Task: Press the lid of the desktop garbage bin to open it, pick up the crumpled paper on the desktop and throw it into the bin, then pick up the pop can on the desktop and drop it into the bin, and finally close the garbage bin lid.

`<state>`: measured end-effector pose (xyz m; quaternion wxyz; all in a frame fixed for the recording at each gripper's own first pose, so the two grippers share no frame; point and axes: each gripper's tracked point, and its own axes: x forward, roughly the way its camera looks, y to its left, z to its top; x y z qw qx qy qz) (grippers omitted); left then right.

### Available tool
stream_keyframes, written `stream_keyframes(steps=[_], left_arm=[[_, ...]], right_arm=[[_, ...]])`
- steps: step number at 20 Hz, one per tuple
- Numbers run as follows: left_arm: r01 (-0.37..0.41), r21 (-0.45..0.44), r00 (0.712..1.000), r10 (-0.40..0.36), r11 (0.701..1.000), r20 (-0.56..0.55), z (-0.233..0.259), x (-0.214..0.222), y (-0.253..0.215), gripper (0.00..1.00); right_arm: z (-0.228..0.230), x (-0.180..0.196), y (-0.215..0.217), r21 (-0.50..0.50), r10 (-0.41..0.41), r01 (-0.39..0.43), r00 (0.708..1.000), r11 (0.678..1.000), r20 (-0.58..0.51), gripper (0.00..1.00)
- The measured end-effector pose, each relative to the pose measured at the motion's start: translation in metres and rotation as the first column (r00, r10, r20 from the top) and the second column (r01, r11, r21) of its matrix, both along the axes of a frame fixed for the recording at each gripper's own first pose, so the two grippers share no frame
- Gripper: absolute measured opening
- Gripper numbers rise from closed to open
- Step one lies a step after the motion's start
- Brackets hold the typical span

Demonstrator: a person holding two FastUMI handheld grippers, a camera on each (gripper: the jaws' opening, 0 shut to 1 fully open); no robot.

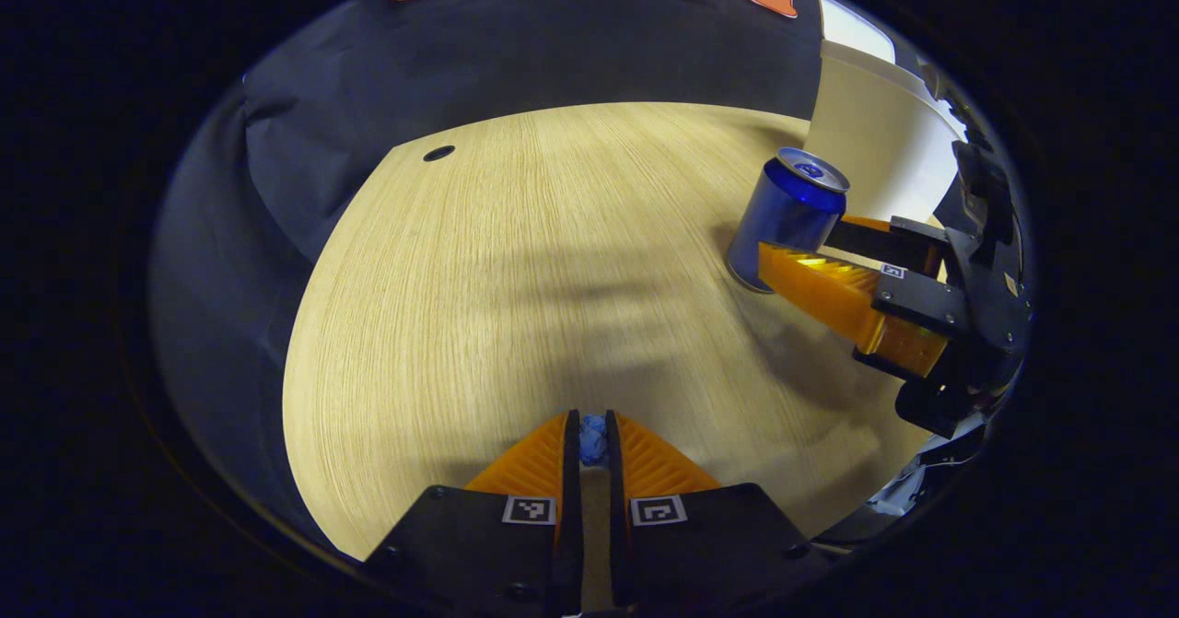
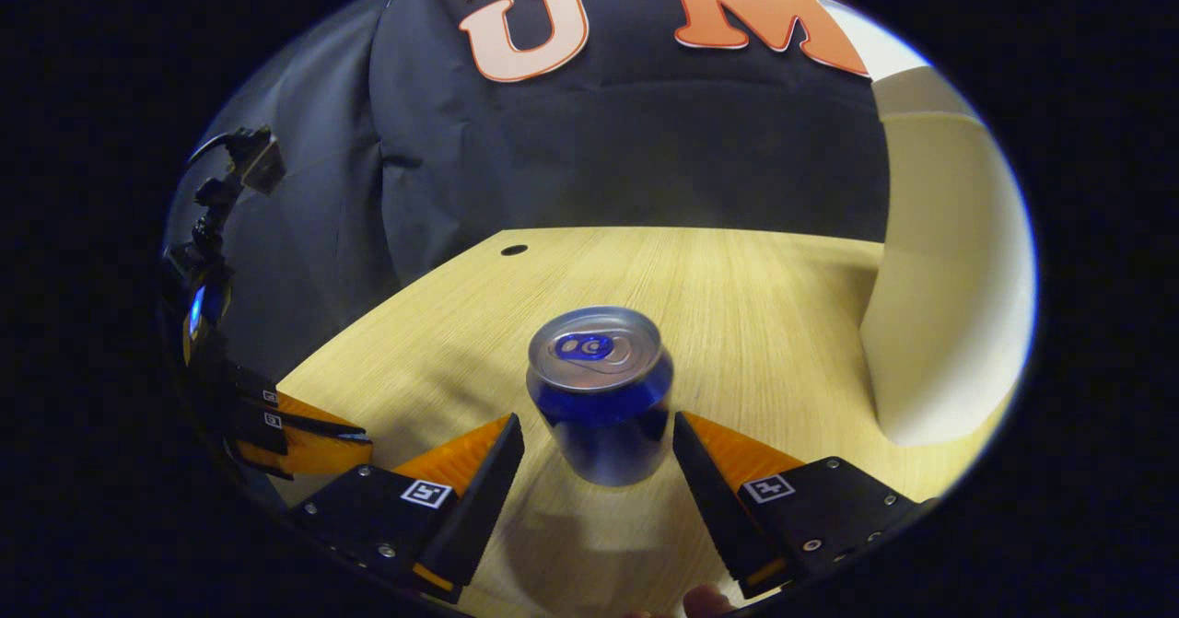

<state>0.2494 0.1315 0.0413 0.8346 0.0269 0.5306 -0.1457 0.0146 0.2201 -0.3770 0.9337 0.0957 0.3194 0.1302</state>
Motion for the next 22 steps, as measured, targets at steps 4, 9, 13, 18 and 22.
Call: stream_keyframes(steps=[4,9,13,18,22], left_arm=[[-0.018,0.008,1.000,0.018,1.000,-0.002,0.009,-0.014,0.006,0.16],[-0.023,0.015,1.000,0.023,1.000,0.011,0.028,-0.018,0.013,0.16],[-0.028,0.011,0.999,0.027,1.000,0.028,0.031,-0.004,0.015,0.16],[-0.031,-0.004,0.996,0.032,0.999,0.085,0.023,0.033,0.007,0.16],[-0.028,-0.029,0.988,0.032,0.999,0.149,0.023,0.073,-0.001,0.12]], right_arm=[[-0.009,0.016,-0.001,-0.001,-0.009,0.009,1.000,1.000,0.017,0.99],[-0.019,0.025,0.003,0.025,0.002,-0.002,1.000,1.000,0.004,0.98],[-0.016,0.018,0.000,0.015,0.030,-0.030,0.999,0.999,-0.018,0.82],[0.010,0.004,-0.011,0.001,0.049,-0.049,0.998,0.999,-0.026,0.80],[0.039,-0.017,-0.031,-0.013,0.043,-0.044,0.999,0.999,-0.025,0.80]])
